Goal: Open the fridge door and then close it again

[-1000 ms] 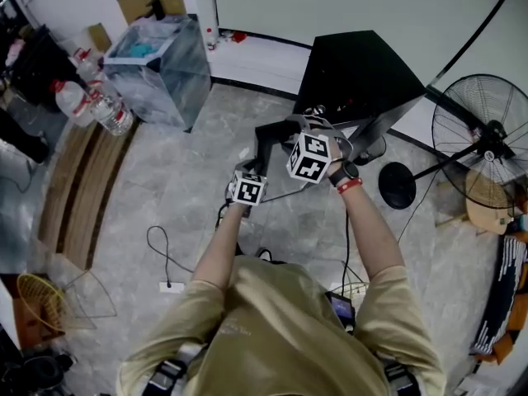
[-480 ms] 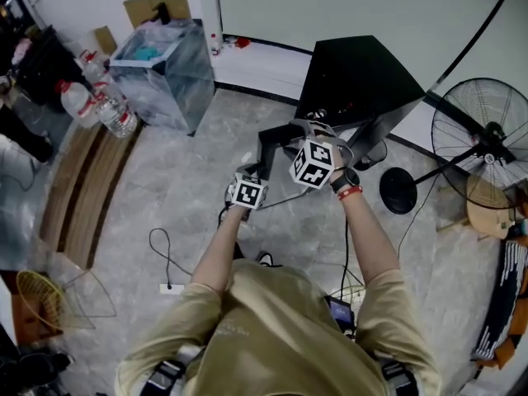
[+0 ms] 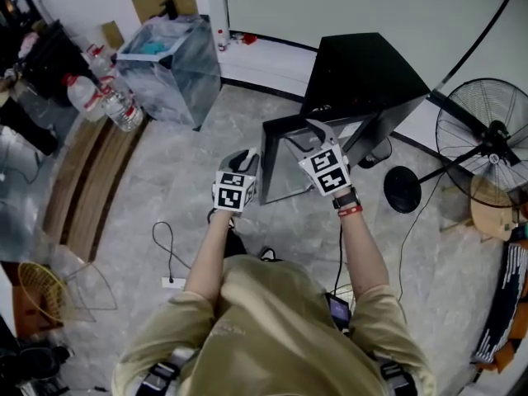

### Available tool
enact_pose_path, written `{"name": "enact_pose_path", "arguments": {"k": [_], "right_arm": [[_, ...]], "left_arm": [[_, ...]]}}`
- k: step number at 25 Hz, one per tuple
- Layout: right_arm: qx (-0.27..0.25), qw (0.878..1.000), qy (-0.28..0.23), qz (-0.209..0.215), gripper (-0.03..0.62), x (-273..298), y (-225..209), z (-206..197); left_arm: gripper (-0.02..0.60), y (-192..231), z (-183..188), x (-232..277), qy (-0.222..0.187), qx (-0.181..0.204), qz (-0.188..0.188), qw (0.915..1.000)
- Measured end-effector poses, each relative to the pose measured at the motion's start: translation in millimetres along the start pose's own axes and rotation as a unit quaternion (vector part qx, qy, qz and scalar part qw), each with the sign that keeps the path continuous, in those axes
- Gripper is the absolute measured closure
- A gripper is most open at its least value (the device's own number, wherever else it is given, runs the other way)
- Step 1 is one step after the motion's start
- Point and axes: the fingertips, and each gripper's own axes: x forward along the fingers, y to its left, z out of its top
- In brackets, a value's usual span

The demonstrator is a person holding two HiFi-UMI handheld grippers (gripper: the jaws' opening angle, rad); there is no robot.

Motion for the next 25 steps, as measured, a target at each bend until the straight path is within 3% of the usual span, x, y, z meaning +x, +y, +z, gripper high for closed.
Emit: {"name": "enact_pose_path", "arguments": {"k": [4,7,13,19,25], "right_arm": [[0.090,0.993,-0.054,-0.051,0.352,-19,-9,13],[0.128,0.986,-0.086,-0.069,0.386,-30,-9,20],[0.165,0.975,-0.121,-0.090,0.450,-47,-1,31],[0.188,0.966,-0.139,-0.109,0.551,-52,6,35],[0.201,0.963,-0.139,-0.115,0.566,-53,7,27]], "left_arm": [[0.474,6,30,-23,-0.047,-0.008,0.016,0.9987],[0.476,10,54,-40,-0.084,-0.014,0.027,0.9960],[0.512,13,91,-67,-0.134,0.002,0.055,0.9895],[0.532,12,99,-77,-0.149,0.008,0.060,0.9869],[0.552,7,98,-80,-0.155,-0.003,0.060,0.9861]]}}
